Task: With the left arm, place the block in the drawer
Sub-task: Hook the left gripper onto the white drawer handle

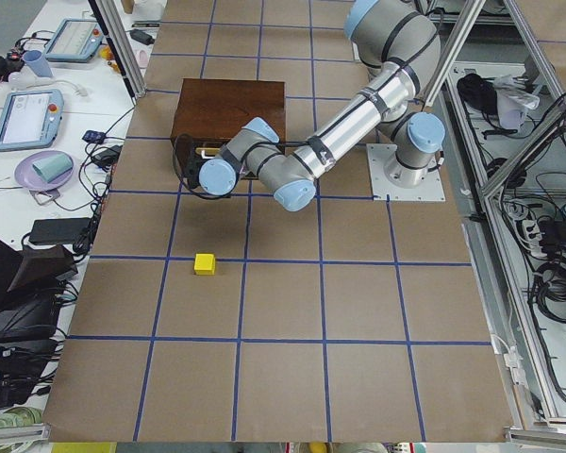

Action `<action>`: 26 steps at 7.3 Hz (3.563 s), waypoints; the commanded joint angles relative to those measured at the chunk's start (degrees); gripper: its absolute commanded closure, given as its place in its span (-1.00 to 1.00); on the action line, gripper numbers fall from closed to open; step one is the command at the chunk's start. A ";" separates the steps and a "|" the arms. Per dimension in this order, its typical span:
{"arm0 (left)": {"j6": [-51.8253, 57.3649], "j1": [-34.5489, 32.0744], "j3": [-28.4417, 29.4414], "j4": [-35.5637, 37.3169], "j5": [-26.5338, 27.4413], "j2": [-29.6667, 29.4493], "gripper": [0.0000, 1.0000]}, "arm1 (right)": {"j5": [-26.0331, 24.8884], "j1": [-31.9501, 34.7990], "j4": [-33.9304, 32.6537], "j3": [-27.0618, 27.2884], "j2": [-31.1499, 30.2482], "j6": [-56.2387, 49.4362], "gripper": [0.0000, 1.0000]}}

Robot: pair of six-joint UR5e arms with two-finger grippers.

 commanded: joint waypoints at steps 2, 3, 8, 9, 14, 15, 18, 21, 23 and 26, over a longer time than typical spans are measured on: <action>-2.84 -3.57 -0.03 1.01 4.99 0.07 -1.00 | -0.09 0.00 0.00 0.00 0.00 0.00 -1.00; -2.76 -3.58 0.06 4.76 7.39 -0.02 -1.00 | 0.00 0.00 0.00 0.00 0.00 0.00 -1.00; -4.33 -7.27 -0.21 9.71 15.22 1.39 -0.96 | 0.00 0.00 0.00 0.00 0.00 0.00 -1.00; -4.60 -7.27 -0.12 9.72 15.24 1.39 -0.96 | -0.09 0.00 0.00 0.00 0.00 0.00 -1.00; -10.05 -8.42 -0.21 9.72 15.76 0.60 -0.95 | 0.00 0.00 0.00 0.00 0.00 0.00 -1.00; -10.05 -8.42 -0.21 9.81 16.02 0.34 -0.95 | 0.00 0.00 0.00 0.00 0.00 0.00 -1.00; -10.31 -8.42 -0.82 11.12 15.94 -0.45 -0.95 | 0.00 0.00 0.00 0.00 0.00 0.00 -1.00; -10.23 -8.42 -2.85 14.82 16.03 -0.63 -0.95 | 0.00 0.00 0.00 0.00 0.00 0.00 -1.00; -10.05 -8.33 -2.41 14.82 16.11 -0.55 -0.78 | 0.00 0.00 0.00 0.00 0.00 0.00 -1.00; -9.44 -7.89 -1.09 14.82 18.99 -0.37 -0.78 | 0.00 0.00 0.00 0.00 0.00 0.00 -1.00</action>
